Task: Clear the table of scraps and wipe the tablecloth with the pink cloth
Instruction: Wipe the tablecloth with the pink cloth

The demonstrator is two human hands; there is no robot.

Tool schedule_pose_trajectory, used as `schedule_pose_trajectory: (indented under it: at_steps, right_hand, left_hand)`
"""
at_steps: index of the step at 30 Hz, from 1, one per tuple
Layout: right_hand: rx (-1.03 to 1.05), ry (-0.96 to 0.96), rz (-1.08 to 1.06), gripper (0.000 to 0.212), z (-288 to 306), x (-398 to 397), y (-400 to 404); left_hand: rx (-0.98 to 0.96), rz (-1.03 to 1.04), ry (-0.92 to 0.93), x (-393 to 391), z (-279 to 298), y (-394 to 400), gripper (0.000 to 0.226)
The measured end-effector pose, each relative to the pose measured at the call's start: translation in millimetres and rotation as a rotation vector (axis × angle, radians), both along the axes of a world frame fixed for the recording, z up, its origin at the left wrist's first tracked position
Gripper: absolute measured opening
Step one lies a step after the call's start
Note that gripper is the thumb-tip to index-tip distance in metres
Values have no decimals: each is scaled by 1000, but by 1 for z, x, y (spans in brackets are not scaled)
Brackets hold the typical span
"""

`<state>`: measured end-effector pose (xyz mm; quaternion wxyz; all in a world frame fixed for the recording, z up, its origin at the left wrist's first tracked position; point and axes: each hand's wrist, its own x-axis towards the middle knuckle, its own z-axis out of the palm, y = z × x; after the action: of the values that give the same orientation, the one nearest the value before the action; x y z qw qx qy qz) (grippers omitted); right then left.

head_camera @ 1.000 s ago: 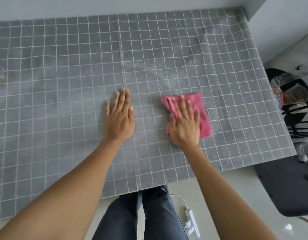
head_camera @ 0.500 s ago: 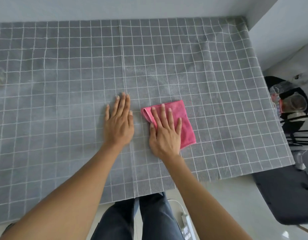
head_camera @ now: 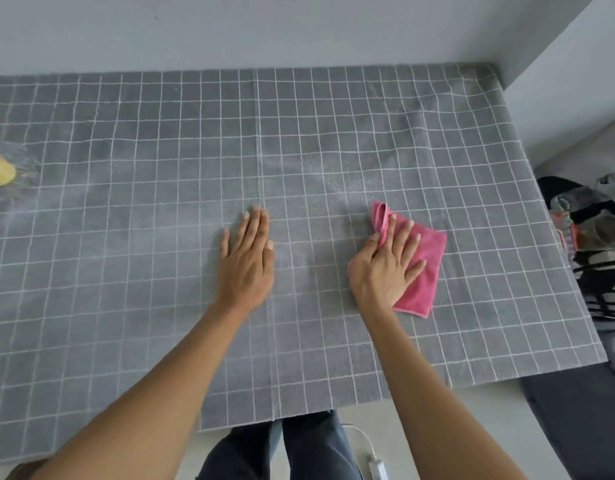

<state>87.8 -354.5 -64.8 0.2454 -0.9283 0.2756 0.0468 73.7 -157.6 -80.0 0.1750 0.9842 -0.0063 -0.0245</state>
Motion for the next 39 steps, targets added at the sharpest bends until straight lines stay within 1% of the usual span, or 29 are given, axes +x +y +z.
schedule_pose_trajectory:
  at_steps: [2,3,5,8,9,10,12,14,17,19,22,24,26,28,31,33,35,39]
  right_hand:
    - [20,-13,14,52,1,13,16]
    - [17,-17,59,52,2,20,24]
    - [1,-17,232,53,2,37,40]
    - [-59,-20,600,52,1,55,63]
    - [-94,-40,692,53,-1,57,67]
    - [-119,-63,751,53,-4,59,68]
    - [-141,-88,795,53,-7,62,57]
    - [-173,-70,737,53,-10,69,33]
    - [-184,0,506,53,-9,81,2]
    - [-174,10,407,54,-8,81,1]
    - [-135,3,308,53,-5,80,21]
    - [-149,27,350,54,-4,80,40]
    - [-156,20,489,54,-4,76,63]
    - [-119,-19,604,53,-5,68,75]
    - [-128,-38,668,53,-8,69,54]
    - [-193,-21,613,54,-10,76,25]
    - [-224,12,499,54,-9,83,2]
    - [-146,19,280,53,-3,88,4]
  left_hand:
    - [-26,23,-15,8,2,4,61]
    - [-26,39,-27,14,2,8,61]
    - [2,61,-49,33,2,17,58]
    - [54,104,-35,63,-3,34,51]
    - [64,119,-27,70,-5,38,51]
    - [73,126,-25,75,-7,41,51]
    - [95,121,-42,77,-9,41,51]
    - [108,116,-51,75,-10,41,51]
    - [109,119,-47,73,-10,42,51]
    - [116,134,-50,73,-10,42,53]
    - [138,138,-57,71,-10,42,55]
    - [137,138,-57,72,-10,41,55]
    - [135,142,-61,73,-10,40,55]
    - [138,142,-59,72,-10,39,56]
    - [139,130,-44,72,-9,40,56]
    - [138,124,-36,72,-8,40,55]
    - [146,123,-42,72,-8,41,55]
    - [144,130,-49,71,-8,42,57]
